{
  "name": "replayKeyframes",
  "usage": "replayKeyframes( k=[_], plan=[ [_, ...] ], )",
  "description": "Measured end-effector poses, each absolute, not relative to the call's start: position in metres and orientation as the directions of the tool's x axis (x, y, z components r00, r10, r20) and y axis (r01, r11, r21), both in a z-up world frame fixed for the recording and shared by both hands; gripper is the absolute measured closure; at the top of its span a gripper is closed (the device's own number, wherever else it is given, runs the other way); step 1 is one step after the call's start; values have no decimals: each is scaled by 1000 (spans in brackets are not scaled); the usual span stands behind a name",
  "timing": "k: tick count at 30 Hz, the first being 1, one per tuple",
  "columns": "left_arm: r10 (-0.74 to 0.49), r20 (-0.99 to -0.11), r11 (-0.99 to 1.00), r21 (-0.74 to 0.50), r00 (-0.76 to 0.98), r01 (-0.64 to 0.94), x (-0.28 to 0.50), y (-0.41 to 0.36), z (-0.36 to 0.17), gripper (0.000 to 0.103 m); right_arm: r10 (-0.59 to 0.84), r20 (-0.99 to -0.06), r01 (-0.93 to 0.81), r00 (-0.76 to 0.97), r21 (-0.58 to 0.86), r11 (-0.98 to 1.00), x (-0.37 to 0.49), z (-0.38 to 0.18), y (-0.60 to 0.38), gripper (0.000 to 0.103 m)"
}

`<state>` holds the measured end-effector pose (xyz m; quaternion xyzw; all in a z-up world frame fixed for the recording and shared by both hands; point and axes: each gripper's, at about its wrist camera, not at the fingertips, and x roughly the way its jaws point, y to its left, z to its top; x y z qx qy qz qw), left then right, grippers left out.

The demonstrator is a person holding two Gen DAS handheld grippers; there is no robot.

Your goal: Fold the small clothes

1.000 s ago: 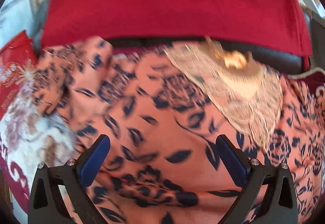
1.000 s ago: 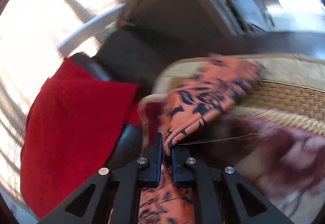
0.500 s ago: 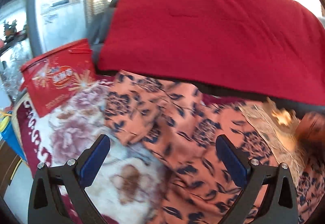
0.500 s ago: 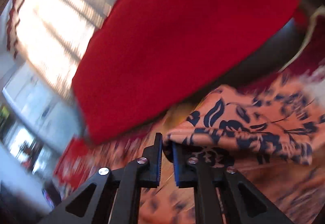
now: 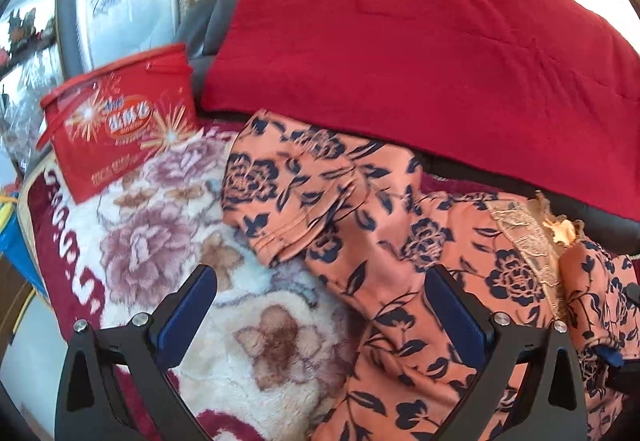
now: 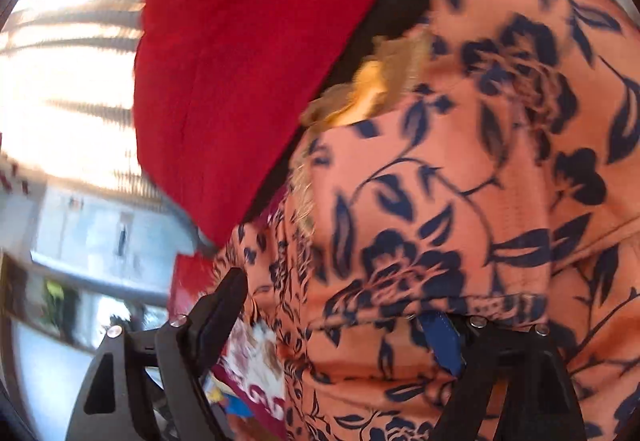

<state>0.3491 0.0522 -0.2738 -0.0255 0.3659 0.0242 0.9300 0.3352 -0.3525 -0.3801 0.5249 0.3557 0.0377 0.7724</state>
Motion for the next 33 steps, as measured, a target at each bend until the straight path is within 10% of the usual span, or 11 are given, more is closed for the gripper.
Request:
replayKeyframes(
  k=[6,15,19,24,33],
  plan=[
    [91,-728,977,-69,680,-204,365,102,-284,0,219,-565,326,796,705,630,353,-331,-326,18],
    [96,-787,887,-210,609,-411,378,175,-297,0,54,-690,10,721,89,996,388,-260,-202,19],
    [61,-794,865,-260,605,-428,379,187,-297,0,87,-696,50,713,175,983,376,-285,-219,20],
    [26,-800,863,-285,600,-417,387,192,-297,0,128,-697,151,705,325,934,358,-330,-253,49],
    [-186,-756,781,-501,628,-372,403,211,-314,3,125,-764,253,633,357,899,374,-379,-271,52]
  ],
)
